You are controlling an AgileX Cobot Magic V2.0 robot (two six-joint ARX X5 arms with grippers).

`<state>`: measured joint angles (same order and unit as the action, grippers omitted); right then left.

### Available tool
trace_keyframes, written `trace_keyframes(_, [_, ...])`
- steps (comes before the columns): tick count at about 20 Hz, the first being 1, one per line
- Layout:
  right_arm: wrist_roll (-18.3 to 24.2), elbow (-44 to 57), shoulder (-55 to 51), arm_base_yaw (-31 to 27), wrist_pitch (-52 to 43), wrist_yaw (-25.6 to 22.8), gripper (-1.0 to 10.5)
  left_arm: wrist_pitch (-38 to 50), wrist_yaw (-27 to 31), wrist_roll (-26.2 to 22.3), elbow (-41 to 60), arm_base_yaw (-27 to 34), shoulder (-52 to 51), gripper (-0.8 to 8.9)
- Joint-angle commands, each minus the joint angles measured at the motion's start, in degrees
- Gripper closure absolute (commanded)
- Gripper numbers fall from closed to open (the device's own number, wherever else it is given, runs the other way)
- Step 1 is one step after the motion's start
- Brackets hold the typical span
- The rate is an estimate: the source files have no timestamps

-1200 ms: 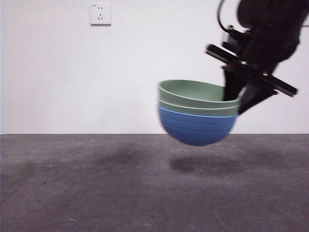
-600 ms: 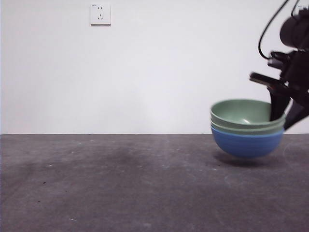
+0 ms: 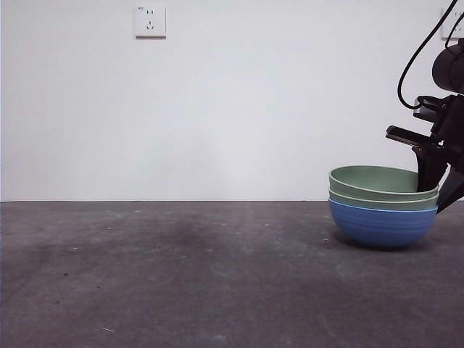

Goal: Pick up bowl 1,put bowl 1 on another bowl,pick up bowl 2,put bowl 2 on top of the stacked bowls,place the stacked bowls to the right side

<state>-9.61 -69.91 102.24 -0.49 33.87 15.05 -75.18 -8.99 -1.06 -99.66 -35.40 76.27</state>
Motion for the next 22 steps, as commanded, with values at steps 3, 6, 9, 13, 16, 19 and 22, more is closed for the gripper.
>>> trace_keyframes(3, [1.55,1.16,2.12,0.46,0.96,0.04,6.9,0.35,-0.09,-0.5,0.17,-0.15,-0.04,5.62])
trace_keyframes(6, [1.57,1.16,1.68,0.46,0.68,0.04,6.9,0.55,-0.09,-0.5,0.17,-0.15,-0.04,5.62])
trace_keyframes(9, [1.62,1.16,0.5,0.46,0.44,0.04,6.9,0.57,-0.09,-0.52,0.17,-0.15,-0.04,5.62])
trace_keyframes(13, [1.81,1.16,-4.33,0.44,0.83,0.02,6.9,0.57,-0.07,-0.57,0.17,-0.15,-0.04,5.62])
trace_keyframes(16, [2.25,1.16,-10.27,0.44,4.83,-0.02,6.9,0.57,-0.07,-0.7,0.17,-0.15,-0.04,5.62])
trace_keyframes(19, [4.26,1.16,-17.49,0.5,12.5,0.02,6.9,0.57,-0.09,-2.03,0.17,-0.15,-0.04,5.62])
trace_keyframes(22, [6.14,1.16,-25.68,2.01,21.77,0.02,7.0,0.57,-0.11,-2.82,0.17,-0.15,-0.04,5.62])
